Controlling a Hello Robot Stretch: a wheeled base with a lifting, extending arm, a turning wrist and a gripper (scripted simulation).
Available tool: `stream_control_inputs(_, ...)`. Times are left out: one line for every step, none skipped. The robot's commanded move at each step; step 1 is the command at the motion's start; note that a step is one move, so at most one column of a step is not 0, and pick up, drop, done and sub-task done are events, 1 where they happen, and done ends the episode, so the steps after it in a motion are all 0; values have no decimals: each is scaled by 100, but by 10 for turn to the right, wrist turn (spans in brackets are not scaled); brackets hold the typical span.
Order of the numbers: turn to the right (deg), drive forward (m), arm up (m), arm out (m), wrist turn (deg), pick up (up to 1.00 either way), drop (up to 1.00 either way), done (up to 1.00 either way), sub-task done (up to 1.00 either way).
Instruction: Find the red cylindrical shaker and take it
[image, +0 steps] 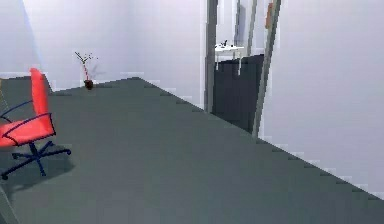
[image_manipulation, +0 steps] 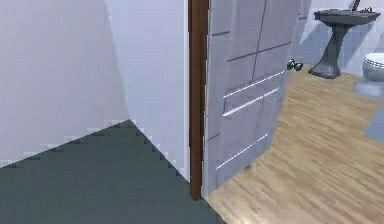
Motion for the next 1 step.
stream_control_inputs(90,0,0,0,0,0,0,0,0)
